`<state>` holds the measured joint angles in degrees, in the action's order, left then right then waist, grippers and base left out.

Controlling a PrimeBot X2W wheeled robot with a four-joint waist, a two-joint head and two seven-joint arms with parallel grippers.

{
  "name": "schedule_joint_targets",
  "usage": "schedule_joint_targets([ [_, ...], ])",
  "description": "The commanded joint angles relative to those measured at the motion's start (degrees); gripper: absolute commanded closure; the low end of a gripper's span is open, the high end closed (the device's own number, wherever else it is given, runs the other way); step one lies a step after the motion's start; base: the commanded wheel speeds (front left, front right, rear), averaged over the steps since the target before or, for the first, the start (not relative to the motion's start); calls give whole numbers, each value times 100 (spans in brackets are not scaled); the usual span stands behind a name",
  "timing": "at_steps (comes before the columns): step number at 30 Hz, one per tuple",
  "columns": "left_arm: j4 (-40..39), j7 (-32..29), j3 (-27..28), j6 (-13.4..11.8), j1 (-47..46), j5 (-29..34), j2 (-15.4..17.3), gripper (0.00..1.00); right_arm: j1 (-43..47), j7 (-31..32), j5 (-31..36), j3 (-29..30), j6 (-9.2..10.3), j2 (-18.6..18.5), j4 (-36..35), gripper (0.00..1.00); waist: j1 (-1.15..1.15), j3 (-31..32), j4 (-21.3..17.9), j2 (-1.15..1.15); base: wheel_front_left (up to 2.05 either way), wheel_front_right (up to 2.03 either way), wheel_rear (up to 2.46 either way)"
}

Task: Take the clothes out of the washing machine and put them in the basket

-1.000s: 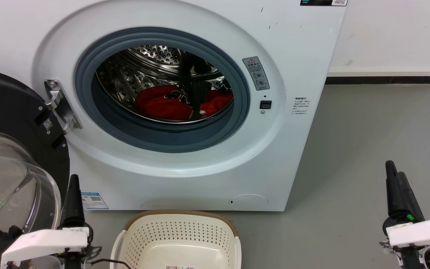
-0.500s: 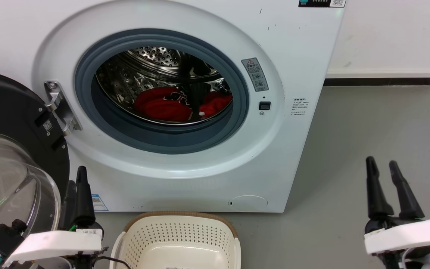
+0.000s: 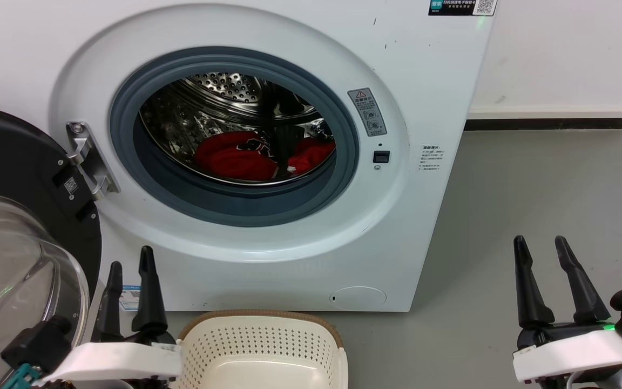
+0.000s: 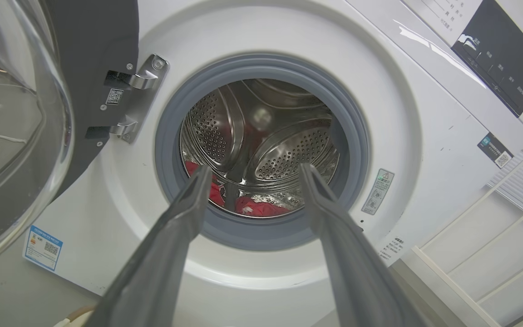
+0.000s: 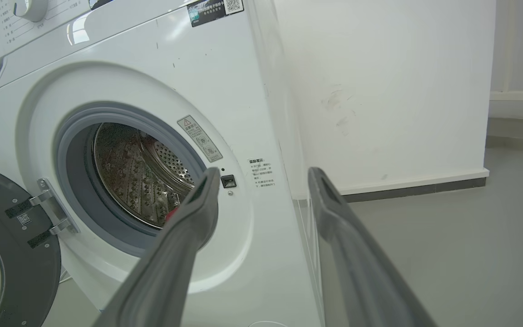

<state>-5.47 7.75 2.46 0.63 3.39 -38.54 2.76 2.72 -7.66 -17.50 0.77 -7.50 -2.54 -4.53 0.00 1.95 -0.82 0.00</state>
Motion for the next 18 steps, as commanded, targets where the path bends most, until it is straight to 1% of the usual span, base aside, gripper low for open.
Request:
schedule_joint_targets([
  [1, -105, 62, -97, -92, 33, 286, 13, 0, 55, -68, 247, 4, 1, -33, -99, 0, 0, 9, -6, 0, 0, 0, 0],
  [4, -146, 106, -220, -156, 52, 579, 13, 0, 98, -114, 471, 7, 1, -33, -95, 0, 0, 16, -9, 0, 0, 0, 0],
  [5, -146, 106, -220, -156, 52, 579, 13, 0, 98, -114, 471, 7, 1, -33, -95, 0, 0, 16, -9, 0, 0, 0, 0],
  [13, -129, 220, -436, -287, 148, 1206, 14, 0, 202, -225, 987, -21, 1, -35, -53, 0, 0, 30, -14, 0, 0, 0, 0],
  [18, -80, 288, -520, -466, 227, 1586, 13, 0, 230, -299, 1268, 0, 1, -37, -91, 0, 0, 37, -27, 0, 0, 0, 0],
])
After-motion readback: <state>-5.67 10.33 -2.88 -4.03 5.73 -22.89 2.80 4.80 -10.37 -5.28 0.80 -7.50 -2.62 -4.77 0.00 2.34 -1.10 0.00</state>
